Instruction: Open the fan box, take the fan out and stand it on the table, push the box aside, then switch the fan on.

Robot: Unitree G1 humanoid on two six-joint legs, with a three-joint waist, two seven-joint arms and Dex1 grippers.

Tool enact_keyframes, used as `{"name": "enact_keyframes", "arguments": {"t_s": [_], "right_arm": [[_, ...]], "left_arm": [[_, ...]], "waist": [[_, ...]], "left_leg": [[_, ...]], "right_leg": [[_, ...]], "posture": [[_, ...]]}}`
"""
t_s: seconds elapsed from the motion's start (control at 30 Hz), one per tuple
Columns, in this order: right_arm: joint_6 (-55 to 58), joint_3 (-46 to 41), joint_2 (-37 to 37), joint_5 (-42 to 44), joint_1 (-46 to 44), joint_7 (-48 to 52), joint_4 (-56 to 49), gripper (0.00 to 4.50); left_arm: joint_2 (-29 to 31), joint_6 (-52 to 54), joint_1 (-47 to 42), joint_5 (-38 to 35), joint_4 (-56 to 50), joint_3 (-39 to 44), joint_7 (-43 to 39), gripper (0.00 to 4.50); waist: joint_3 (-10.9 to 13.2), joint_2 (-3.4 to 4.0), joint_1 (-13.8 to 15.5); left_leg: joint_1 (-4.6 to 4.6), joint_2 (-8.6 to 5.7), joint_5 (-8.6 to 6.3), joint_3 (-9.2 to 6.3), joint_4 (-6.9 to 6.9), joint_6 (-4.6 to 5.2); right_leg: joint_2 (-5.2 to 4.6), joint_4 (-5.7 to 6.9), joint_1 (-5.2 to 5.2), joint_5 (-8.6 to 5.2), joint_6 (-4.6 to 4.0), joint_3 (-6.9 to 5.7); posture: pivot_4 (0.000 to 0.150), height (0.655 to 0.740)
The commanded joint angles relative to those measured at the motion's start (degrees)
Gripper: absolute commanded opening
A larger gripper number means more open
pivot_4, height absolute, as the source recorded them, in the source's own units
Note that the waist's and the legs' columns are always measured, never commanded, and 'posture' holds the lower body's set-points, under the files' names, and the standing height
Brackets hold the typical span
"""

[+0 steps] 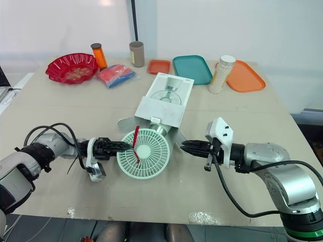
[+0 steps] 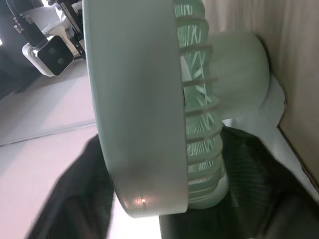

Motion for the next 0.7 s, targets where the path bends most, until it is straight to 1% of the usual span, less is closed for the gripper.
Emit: {"name": "enact_keyframes", "arguments": {"t_s": [0.03, 0.23, 0.47, 0.5, 0.6, 0.7], "right_arm": [[-1.3, -0.6, -0.7, -0.2, -0.4, 0.1, -1.4, 0.39], [-1.7, 0.0, -0.5, -0.4, -0.8, 0.4, -1.0, 0.39], [-1.9, 0.8, -0.1, -1.0, -1.5, 0.3, -0.5, 0.39], [-1.9, 0.9, -0.1, -1.0, -1.6, 0.3, -0.4, 0.39], [-2.0, 1.3, 0.0, -1.1, -1.9, 0.2, -0.3, 0.39], [-2.0, 1.6, 0.1, -1.3, -2.1, 0.3, -0.2, 0.39]], "left_arm": [[0.1, 0.6, -0.3, -2.2, -0.6, -0.1, 0.3, 2.64], [0.5, 0.4, 0.2, -3.7, -1.3, -0.3, -0.5, 2.64], [1.3, 0.2, 1.7, -5.7, -5.1, 0.7, -3.1, 2.64], [1.4, 0.3, 1.8, -5.8, -5.6, 0.7, -3.3, 2.41], [1.6, -0.2, 2.2, -6.7, -6.9, 1.1, -4.9, 2.02], [2.5, -0.4, 2.8, -7.6, -8.7, 1.7, -5.9, 2.02]], "waist": [[0.0, -0.01, 0.0], [0.0, -0.01, 0.0], [0.0, -0.01, 0.0], [0.0, -0.01, 0.0], [0.0, -0.02, 0.0], [0.0, -0.02, 0.0]], "left_leg": [[0.00, 0.00, 0.00, 0.00, 0.01, 0.00], [0.00, 0.00, 0.00, 0.00, 0.02, 0.00], [0.00, 0.00, 0.00, 0.00, 0.03, 0.00], [0.00, 0.00, 0.00, 0.00, 0.03, 0.00], [0.00, 0.00, 0.00, 0.00, 0.05, 0.00], [0.00, 0.00, 0.00, 0.00, 0.05, 0.00]], "right_leg": [[0.00, 0.00, 0.00, 0.00, 0.00, 0.00], [-0.01, 0.01, 0.00, 0.00, 0.00, 0.00], [-0.02, 0.02, 0.00, 0.00, 0.00, -0.01], [-0.02, 0.02, 0.00, 0.00, 0.00, -0.01], [-0.02, 0.02, 0.00, 0.00, 0.00, -0.01], [-0.02, 0.03, 0.00, 0.00, 0.00, -0.01]], "posture": [[0.150, 0.7400], [0.150, 0.7400], [0.150, 0.7400], [0.150, 0.7400], [0.150, 0.7400], [0.150, 0.7400]]}}
